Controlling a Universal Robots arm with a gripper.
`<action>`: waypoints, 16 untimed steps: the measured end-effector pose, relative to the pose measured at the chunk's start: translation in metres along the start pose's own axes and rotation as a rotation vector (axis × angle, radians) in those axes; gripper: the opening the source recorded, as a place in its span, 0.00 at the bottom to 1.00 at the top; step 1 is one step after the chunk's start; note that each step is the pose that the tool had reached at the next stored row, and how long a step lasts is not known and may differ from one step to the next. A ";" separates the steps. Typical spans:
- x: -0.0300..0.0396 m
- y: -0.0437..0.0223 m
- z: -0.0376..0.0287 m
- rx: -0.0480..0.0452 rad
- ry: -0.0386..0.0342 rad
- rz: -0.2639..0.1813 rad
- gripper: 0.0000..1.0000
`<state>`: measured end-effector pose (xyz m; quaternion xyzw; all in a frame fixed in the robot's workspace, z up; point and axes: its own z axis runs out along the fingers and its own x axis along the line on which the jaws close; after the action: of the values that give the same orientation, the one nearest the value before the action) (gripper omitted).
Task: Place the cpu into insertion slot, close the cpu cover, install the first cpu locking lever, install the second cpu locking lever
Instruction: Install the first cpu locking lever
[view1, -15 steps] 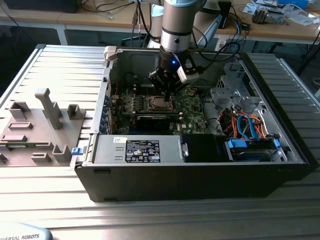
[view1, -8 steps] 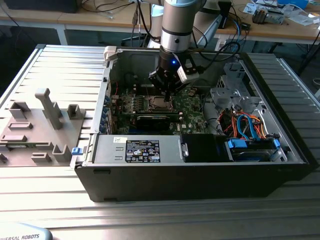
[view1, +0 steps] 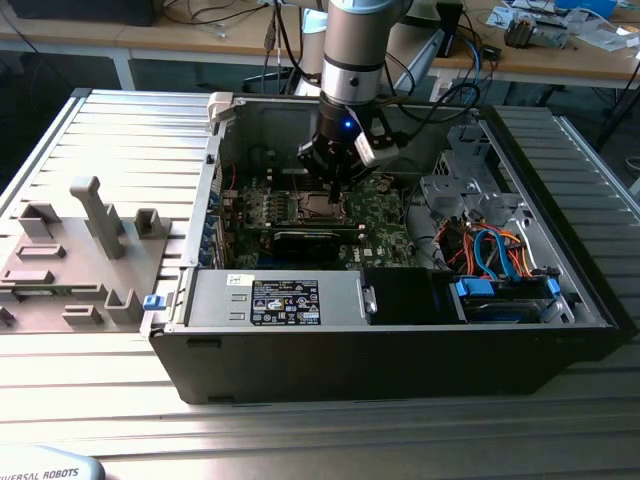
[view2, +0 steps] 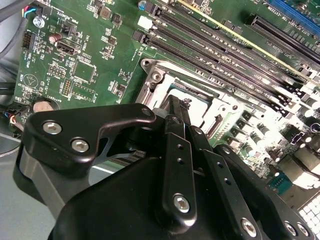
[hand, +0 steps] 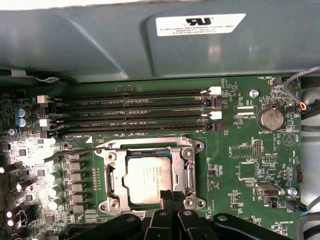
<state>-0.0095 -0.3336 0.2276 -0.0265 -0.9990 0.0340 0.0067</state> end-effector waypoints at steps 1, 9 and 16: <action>0.0000 0.0000 0.0000 0.0000 -0.0001 -0.001 0.11; 0.0000 0.0000 0.0000 0.0002 -0.0007 -0.011 0.11; 0.0000 0.0000 0.0000 0.0003 -0.0014 -0.020 0.11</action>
<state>-0.0095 -0.3336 0.2276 -0.0164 -0.9993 0.0341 0.0064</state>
